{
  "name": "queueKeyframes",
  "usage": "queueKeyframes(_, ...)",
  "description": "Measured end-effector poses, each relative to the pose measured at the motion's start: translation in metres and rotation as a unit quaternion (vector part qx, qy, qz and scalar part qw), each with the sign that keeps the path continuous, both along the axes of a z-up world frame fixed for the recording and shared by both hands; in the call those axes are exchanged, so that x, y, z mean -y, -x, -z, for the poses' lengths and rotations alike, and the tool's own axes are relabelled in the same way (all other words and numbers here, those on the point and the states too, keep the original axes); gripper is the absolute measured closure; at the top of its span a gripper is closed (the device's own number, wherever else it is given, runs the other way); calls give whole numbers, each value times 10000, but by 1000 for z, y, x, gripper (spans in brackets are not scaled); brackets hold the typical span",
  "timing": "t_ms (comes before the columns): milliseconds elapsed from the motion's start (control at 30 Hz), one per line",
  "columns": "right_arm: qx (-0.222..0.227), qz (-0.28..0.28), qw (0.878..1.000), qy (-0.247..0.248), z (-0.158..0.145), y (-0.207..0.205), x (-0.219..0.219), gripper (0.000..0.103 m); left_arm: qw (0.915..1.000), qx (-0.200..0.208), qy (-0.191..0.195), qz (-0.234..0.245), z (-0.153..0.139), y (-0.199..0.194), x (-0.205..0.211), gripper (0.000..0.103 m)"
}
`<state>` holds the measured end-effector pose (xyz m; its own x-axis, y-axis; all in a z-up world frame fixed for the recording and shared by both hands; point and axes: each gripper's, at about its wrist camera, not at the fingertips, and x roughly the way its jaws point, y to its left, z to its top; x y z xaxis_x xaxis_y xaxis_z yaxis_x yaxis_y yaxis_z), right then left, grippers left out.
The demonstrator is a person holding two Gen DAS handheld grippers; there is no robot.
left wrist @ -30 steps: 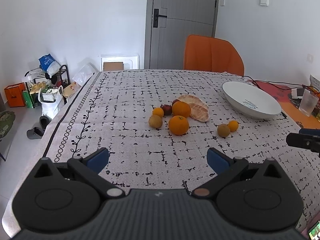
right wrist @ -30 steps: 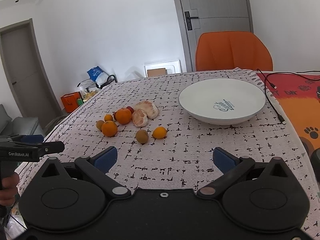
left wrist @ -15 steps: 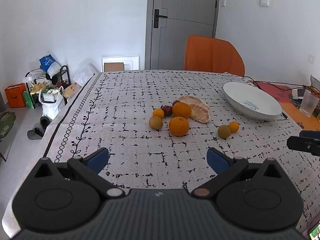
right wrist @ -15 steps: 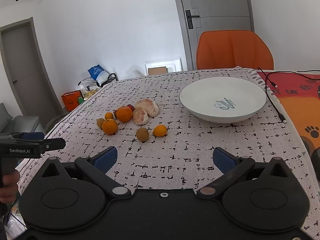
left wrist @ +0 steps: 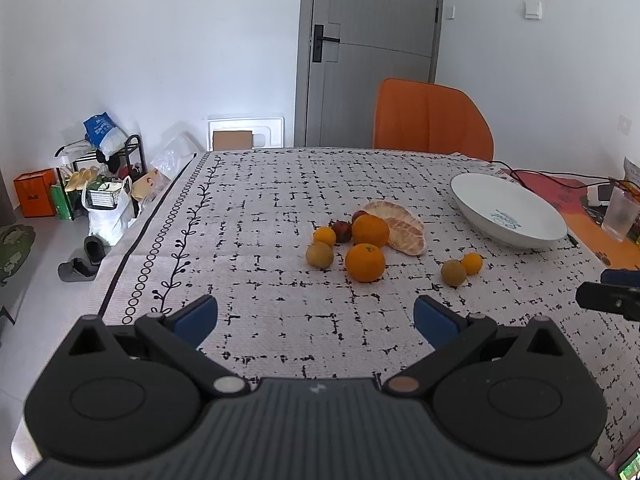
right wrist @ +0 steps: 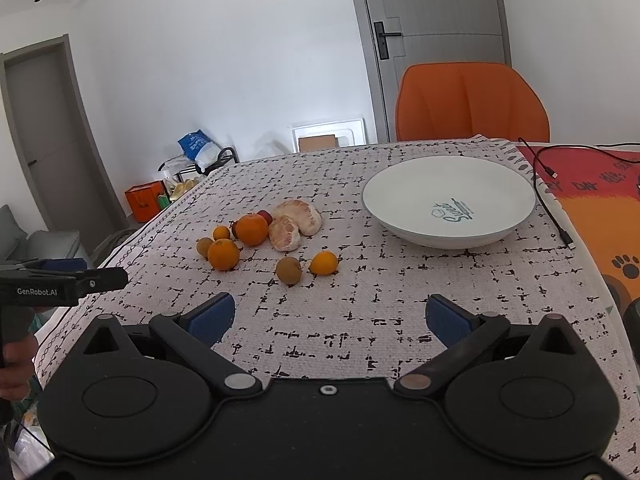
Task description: Organize fruits
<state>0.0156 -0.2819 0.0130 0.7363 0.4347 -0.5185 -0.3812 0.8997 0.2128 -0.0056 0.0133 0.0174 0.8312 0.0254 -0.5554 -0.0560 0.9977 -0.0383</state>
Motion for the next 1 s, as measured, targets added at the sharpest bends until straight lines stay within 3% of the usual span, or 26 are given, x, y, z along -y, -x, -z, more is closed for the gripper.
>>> queueKeyframes(400, -36, 11, 10000, 78, 6, -5, 0, 0, 10000, -50, -6, 85, 5, -6, -2, 0)
queueKeyframes(1000, -131, -167, 9998, 66, 15, -45, -6, 0, 9993, -108, 239, 255, 15, -58, -3, 1)
